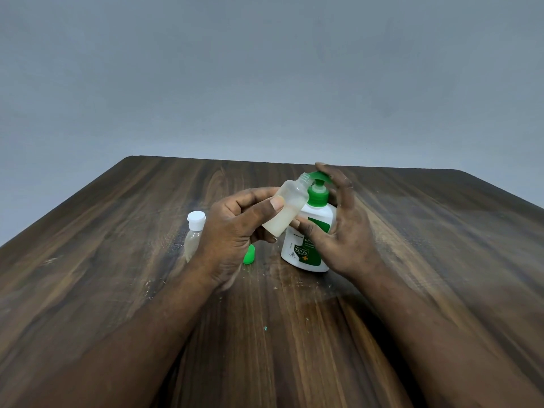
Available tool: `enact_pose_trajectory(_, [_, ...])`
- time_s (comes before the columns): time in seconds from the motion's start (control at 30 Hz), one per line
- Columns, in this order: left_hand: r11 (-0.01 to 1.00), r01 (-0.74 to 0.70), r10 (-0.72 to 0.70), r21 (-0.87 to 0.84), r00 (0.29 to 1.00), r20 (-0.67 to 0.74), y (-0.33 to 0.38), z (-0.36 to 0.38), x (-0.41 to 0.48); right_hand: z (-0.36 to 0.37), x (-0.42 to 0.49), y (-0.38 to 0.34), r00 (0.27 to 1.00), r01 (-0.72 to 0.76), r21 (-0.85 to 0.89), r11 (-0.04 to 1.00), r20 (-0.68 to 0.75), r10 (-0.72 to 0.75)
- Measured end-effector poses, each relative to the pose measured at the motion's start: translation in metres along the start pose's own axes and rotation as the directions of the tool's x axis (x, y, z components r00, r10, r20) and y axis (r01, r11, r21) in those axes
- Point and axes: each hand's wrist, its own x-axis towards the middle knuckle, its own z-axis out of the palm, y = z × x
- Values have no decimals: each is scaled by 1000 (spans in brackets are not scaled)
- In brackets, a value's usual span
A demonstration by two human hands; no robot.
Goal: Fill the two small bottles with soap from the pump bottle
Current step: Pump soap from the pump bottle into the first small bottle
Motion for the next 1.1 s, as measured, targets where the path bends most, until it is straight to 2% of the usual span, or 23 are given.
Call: enact_pose_trajectory(1.1, [997, 32, -31, -64, 999, 19, 3, 4, -3, 0, -1, 0, 1000, -16, -25, 1000, -1, 16])
